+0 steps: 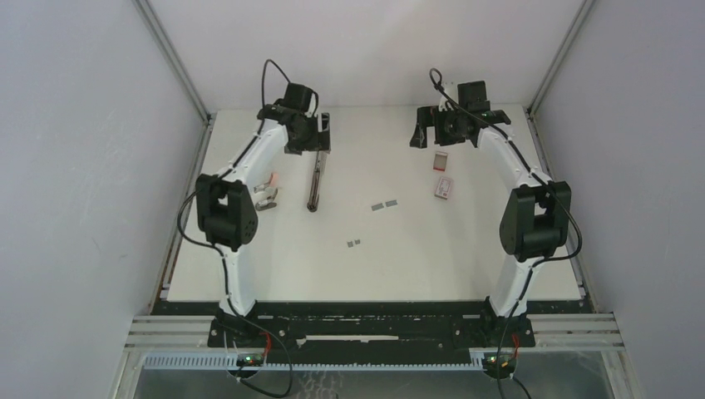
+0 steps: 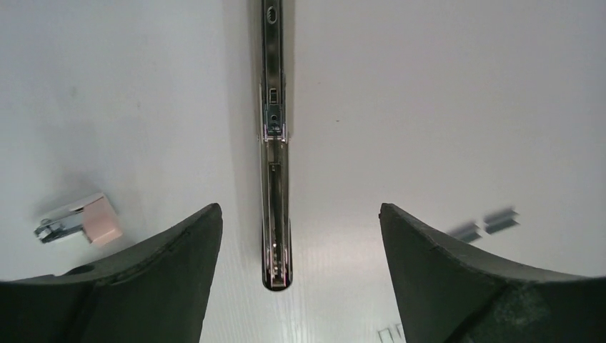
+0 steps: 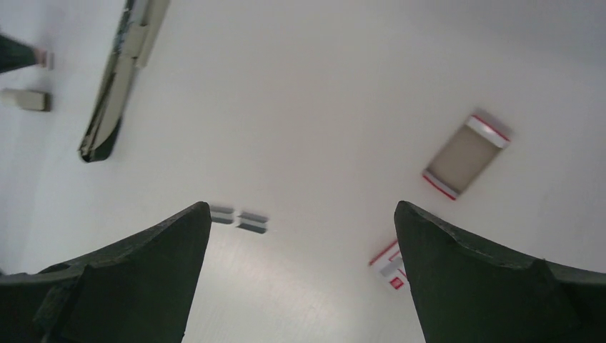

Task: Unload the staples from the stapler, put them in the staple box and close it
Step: Place the stapler at the center of the board.

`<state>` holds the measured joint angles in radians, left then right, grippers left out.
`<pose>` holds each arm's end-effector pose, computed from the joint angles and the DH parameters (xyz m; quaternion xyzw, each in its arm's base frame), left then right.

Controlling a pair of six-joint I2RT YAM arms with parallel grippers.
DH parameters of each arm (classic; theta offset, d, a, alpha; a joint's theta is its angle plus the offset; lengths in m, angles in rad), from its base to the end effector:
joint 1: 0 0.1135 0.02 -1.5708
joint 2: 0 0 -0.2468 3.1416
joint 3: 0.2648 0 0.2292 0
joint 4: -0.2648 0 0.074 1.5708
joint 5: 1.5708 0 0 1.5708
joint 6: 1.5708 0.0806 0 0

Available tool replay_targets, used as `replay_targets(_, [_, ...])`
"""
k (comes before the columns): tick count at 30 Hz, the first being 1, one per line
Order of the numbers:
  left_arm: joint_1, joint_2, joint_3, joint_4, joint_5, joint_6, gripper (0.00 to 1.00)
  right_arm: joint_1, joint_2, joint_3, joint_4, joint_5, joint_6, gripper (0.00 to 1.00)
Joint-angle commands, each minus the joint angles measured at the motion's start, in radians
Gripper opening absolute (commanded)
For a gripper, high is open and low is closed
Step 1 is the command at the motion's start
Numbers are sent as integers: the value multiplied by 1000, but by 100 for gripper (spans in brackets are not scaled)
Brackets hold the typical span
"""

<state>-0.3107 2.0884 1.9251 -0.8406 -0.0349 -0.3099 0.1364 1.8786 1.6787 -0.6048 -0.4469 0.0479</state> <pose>0.4323 -0.1359 0.2208 -0.0045 0.9600 -0.0694 0.2714 0.4165 0.0923 0.2579 -0.1227 0.8999 0.2382 0.3440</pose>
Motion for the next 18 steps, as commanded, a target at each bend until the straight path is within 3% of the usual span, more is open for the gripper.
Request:
replay_targets(1, [6,-175,-15,-14,32,81,89,-20,-54,34,-12,191,-51,100])
replay_targets(4, [6,-293,-63,2,-1,136,100,-41,-36,47,-19,225,-40,100])
replay_targets(11, [65,-538,-273,52,-4,268,100,-124,37,55,-9,239,12,97])
replay_targets(15, [146,-651,-411,77,74,375,100,-141,104,97,-21,252,-13,94])
replay_targets(18, [245,-752,-578,125,222,467,100,-143,187,188,-74,218,-70,95])
